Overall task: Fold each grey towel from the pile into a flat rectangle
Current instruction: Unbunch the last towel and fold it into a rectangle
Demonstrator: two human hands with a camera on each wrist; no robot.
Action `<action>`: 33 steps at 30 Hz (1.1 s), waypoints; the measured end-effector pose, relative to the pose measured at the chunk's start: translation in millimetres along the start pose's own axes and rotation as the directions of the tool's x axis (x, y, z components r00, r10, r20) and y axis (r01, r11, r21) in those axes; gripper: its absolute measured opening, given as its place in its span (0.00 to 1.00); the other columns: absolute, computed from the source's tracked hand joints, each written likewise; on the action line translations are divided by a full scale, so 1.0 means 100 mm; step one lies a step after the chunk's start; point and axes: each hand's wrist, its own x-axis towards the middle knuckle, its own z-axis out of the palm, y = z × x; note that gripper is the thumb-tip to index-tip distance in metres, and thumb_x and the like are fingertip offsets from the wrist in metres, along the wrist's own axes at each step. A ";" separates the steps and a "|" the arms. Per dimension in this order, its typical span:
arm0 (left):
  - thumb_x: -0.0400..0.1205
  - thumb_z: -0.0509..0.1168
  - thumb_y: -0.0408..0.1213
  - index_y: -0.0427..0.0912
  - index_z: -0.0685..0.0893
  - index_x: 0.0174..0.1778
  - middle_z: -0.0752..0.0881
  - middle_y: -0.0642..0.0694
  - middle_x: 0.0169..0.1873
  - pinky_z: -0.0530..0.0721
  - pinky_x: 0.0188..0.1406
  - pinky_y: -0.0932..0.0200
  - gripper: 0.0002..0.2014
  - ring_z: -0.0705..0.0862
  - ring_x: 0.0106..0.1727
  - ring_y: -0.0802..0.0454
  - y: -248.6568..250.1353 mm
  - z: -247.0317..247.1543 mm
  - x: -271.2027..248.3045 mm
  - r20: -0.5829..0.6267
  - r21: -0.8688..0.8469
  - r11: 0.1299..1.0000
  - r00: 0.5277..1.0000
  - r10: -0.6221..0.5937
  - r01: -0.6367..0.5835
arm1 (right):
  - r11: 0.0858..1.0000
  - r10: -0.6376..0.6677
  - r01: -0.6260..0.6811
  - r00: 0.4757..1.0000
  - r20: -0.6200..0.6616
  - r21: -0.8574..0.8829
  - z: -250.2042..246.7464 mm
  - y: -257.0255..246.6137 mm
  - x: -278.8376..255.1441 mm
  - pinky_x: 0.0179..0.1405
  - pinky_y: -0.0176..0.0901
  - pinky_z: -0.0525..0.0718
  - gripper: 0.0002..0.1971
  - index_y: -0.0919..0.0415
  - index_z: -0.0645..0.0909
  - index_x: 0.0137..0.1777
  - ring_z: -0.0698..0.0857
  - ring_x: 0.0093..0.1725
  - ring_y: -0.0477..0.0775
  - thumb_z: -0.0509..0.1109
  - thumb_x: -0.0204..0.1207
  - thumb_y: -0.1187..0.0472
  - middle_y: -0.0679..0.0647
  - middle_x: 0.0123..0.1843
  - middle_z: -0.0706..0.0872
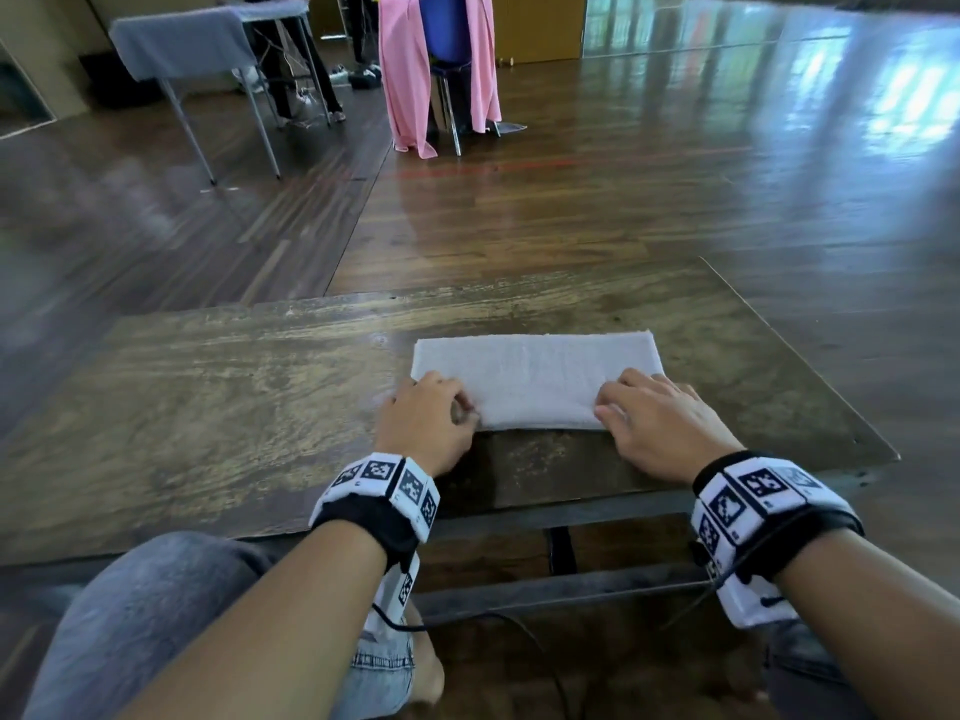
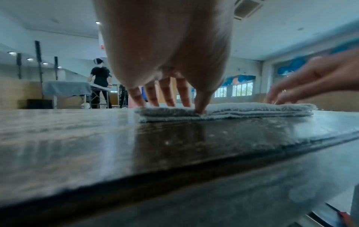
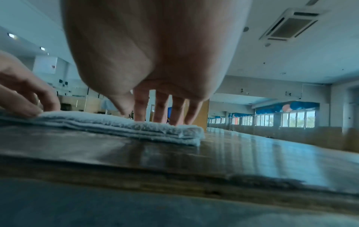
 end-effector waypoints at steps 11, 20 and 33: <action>0.81 0.64 0.40 0.43 0.78 0.67 0.78 0.45 0.66 0.74 0.69 0.49 0.17 0.73 0.70 0.46 0.23 0.19 0.03 0.014 -0.082 0.980 0.982 0.186 -0.184 | 0.939 -0.203 0.198 0.979 -0.011 0.280 0.23 -0.51 0.25 0.80 0.54 0.65 0.26 0.47 0.69 0.80 0.66 0.80 0.51 0.61 0.84 0.41 0.47 0.80 0.70; 0.88 0.40 0.56 0.58 0.48 0.87 0.46 0.56 0.87 0.43 0.86 0.46 0.28 0.42 0.87 0.54 0.02 0.54 -0.05 0.082 0.123 0.989 0.994 0.077 -0.087 | 0.989 -0.144 0.141 0.988 0.057 0.045 0.58 -0.36 0.20 0.87 0.52 0.38 0.39 0.37 0.43 0.88 0.38 0.88 0.43 0.40 0.78 0.25 0.38 0.89 0.40; 0.82 0.34 0.67 0.54 0.42 0.87 0.42 0.51 0.87 0.43 0.86 0.45 0.38 0.39 0.87 0.54 -0.13 0.46 -0.05 0.094 0.171 0.985 0.995 -0.033 0.016 | 0.998 0.037 -0.038 0.999 0.015 0.049 0.58 -0.25 0.10 0.86 0.53 0.38 0.43 0.39 0.39 0.88 0.36 0.88 0.45 0.36 0.74 0.22 0.39 0.89 0.37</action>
